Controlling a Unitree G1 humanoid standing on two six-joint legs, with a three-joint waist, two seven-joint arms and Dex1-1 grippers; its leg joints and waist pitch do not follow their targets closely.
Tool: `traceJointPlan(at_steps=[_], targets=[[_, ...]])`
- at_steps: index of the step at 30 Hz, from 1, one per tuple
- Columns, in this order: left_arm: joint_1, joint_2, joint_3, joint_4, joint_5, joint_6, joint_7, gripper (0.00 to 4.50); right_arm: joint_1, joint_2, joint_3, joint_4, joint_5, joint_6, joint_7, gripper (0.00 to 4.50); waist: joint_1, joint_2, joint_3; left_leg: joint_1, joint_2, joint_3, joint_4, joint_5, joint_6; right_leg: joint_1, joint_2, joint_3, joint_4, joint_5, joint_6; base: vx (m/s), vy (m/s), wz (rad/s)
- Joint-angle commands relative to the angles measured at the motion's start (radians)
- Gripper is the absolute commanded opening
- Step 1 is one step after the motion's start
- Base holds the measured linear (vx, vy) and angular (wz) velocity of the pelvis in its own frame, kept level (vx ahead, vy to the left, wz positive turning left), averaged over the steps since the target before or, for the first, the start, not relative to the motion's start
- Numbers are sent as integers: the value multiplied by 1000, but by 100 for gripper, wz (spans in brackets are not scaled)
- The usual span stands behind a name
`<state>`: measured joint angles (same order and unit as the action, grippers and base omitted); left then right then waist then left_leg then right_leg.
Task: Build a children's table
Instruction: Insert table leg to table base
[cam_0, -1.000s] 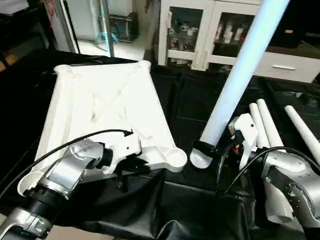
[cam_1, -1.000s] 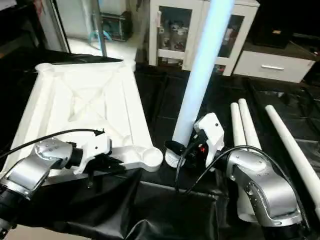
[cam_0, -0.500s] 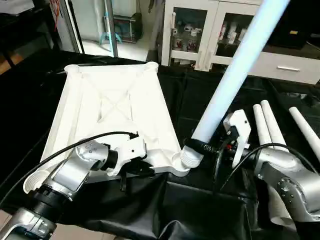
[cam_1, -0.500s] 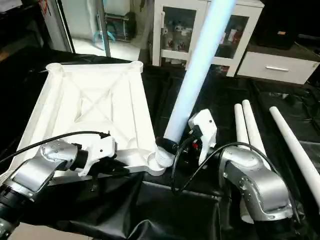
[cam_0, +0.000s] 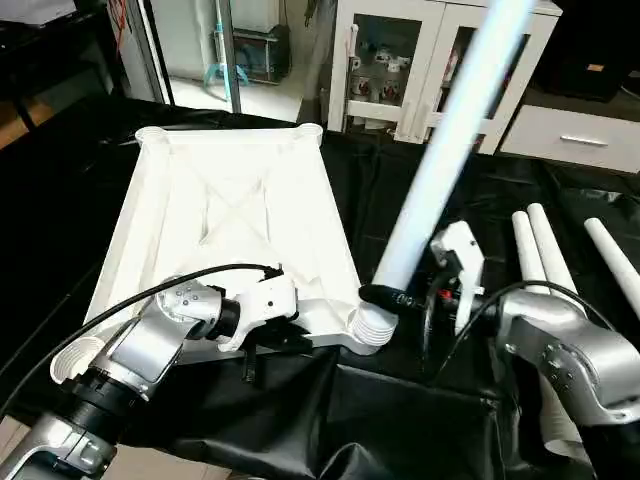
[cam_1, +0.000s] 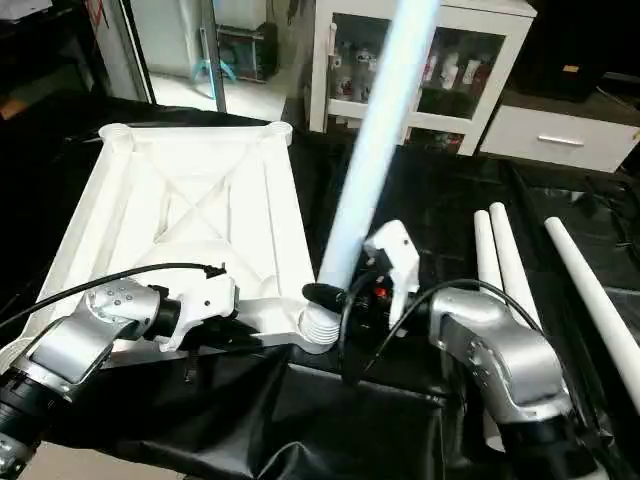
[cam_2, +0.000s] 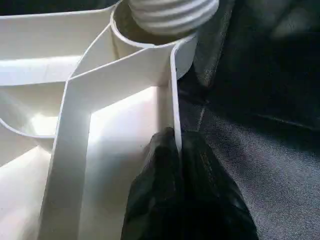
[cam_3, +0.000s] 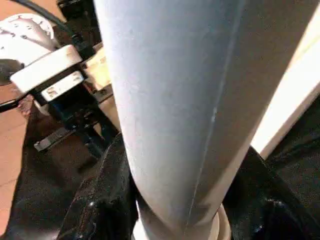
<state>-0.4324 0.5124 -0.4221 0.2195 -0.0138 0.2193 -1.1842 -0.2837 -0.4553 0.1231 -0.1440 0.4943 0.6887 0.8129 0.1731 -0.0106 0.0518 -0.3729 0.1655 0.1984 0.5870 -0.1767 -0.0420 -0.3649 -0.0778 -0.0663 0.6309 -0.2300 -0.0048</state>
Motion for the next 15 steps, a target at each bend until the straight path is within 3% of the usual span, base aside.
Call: traceJointPlan(at_steps=[1, 15], targets=[[-7, -15, -51, -16, 13, -18, -42, 0, -17, -7, 2, 19, -18, 1, 5, 185, -10, -10, -57, 27, 80, -39, -79, -211, -22, 12, -98, 59, -82, -200, -151, 0, 0, 0], [-9, -14, -65, -66, -6, -2, -90, 0, -49, -2, 36, 101, -61, -34, 22, 185, -12, -15, -58, 28, 81, -41, -84, -244, -41, 12, -98, 58, -83, -201, -148, 0, 0, 0]])
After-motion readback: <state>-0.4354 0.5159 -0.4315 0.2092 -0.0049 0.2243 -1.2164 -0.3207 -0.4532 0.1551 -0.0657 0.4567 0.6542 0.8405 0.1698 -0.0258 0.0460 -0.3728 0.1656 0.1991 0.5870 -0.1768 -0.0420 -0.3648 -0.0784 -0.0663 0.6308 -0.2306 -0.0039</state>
